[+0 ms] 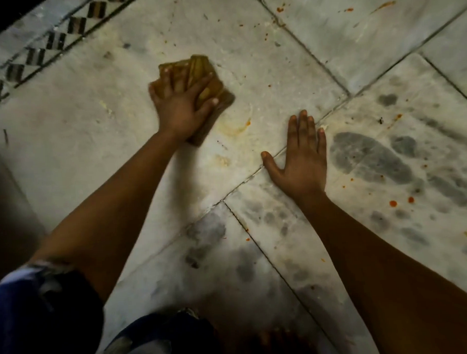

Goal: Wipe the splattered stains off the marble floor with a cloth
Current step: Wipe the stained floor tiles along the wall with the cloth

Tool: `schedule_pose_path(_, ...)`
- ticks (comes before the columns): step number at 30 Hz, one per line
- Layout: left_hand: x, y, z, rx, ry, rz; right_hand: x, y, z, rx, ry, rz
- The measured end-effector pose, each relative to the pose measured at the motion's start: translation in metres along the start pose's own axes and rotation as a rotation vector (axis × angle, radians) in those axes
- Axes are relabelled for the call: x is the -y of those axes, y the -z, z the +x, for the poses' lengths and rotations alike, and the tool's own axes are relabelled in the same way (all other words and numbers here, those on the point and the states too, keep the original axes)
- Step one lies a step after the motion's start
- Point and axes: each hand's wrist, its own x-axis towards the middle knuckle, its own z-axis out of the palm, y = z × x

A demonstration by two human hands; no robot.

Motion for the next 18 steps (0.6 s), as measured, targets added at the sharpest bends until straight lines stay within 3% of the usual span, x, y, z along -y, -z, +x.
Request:
schedule_pose_path(2,-0.033,-0.002,0.016,0.035,-0.011,0.03,0.001,0.0,0.0,0.001,0.002,0.005)
schedule_pose_path(5,-0.067,-0.019,-0.01,0.053,-0.237,0.098,0.001,0.0,0.0,0.009,-0.004,0.011)
schedule_pose_path(8,-0.04,-0.032,-0.047,-0.048,-0.42,0.124,-0.001,0.001,0.0,0.01,0.001,0.007)
schedule_pose_path(12,0.02,-0.015,-0.031,-0.032,-0.136,0.092,-0.001,0.0,0.0,0.007,0.001,-0.002)
schedule_pose_path(15,0.007,-0.004,0.003,-0.039,0.111,0.026,0.0,0.001,-0.001,0.02,-0.003,-0.001)
schedule_pose_path(18,-0.033,-0.006,0.019,0.033,0.076,0.048,0.0,0.001,-0.001,0.027,0.0,-0.004)
